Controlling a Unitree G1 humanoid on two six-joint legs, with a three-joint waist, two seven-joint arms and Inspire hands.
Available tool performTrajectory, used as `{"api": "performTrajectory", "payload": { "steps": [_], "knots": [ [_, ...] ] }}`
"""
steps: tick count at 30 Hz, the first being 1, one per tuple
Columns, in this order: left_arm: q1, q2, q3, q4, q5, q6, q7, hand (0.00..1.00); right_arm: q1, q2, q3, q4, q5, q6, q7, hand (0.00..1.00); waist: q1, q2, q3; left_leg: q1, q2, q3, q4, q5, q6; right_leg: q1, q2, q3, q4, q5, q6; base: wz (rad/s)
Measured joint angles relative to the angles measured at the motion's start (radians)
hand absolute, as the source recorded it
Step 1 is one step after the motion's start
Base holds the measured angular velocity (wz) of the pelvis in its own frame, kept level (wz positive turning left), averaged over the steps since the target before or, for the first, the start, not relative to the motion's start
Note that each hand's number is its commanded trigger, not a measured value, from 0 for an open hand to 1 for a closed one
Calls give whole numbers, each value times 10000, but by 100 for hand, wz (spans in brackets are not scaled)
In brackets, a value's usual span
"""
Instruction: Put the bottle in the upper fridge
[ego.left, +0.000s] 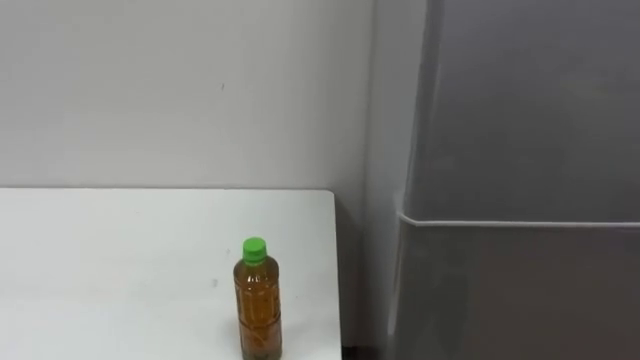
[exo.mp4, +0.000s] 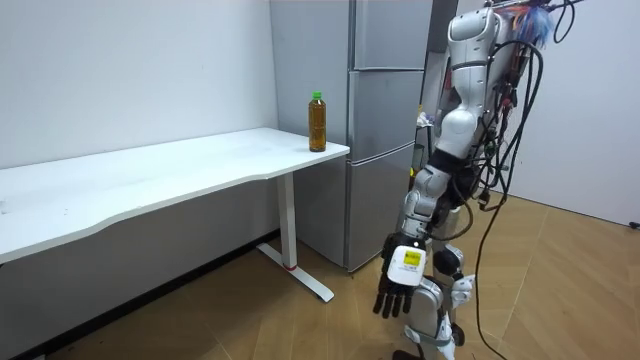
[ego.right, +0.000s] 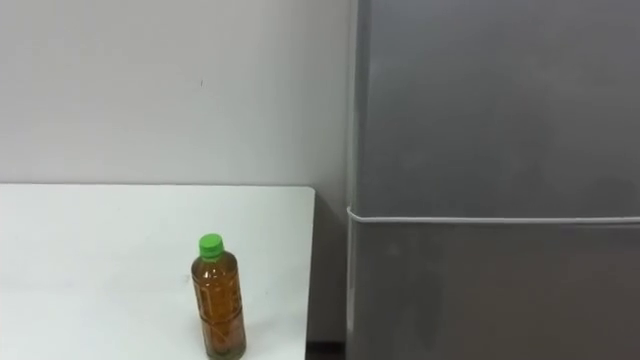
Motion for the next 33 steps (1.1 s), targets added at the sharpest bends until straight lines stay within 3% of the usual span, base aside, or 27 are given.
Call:
{"api": "performTrajectory", "payload": {
  "steps": [5,16,22,29,33],
  "knots": [
    [-162,73,513,-938,-438,-231,560,0,1,-94,-122,-34,-82,-1,-136,0,43,157,-5,-46,0,-28,32,4,-6,-100,1,-12,-22,-21,-22,0],
    [-221,304,686,-4097,-2130,-502,1754,0,222,-66,-344,-442,-470,4,-80,0,234,104,-75,-25,-27,-31,41,6,-6,-121,-18,-20,-38,-35,1,0],
    [-312,377,1081,-6143,-2056,-838,2418,0,417,8,-705,-830,-815,-17,-106,0,235,91,-70,-44,-41,-132,50,5,-5,-78,-29,-78,-18,-38,3,3],
    [-331,772,1669,-8607,-2002,-1243,3531,0,597,2,-687,-918,-701,-21,-136,0,332,118,-75,-11,-38,-114,45,6,-4,-110,-19,-22,30,-44,-2,-1],
    [-349,811,1668,-9957,-2004,-1243,3791,0,703,3,-720,-1040,-727,-16,-213,0,451,140,-76,-47,-38,-120,35,4,-3,-135,-18,-53,12,-44,-2,0]
  ]
}}
